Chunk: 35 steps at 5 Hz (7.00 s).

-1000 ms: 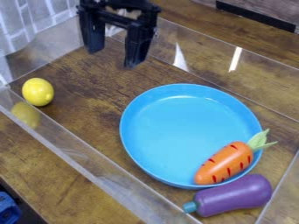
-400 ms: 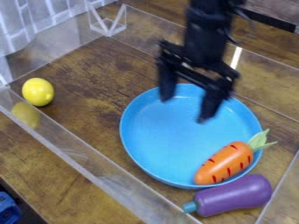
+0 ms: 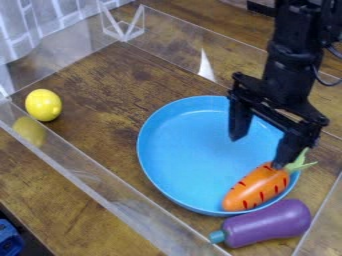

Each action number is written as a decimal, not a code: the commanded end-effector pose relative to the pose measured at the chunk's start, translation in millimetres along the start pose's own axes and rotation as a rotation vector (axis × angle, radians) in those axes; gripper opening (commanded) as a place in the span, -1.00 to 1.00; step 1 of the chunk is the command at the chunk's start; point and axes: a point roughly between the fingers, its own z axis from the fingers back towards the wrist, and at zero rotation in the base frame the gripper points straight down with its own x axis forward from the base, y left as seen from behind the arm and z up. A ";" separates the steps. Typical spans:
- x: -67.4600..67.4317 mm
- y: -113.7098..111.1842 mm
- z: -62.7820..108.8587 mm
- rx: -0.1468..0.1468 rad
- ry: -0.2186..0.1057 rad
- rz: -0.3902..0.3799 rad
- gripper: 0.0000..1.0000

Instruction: Remove the carrot from the blue tray and put it on the table

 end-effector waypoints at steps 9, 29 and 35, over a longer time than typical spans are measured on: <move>15.2 7.6 38.9 -0.010 -0.274 -0.045 1.00; -40.7 6.4 67.3 0.013 -0.328 0.127 1.00; -26.5 -8.4 -13.8 0.008 -0.295 0.097 1.00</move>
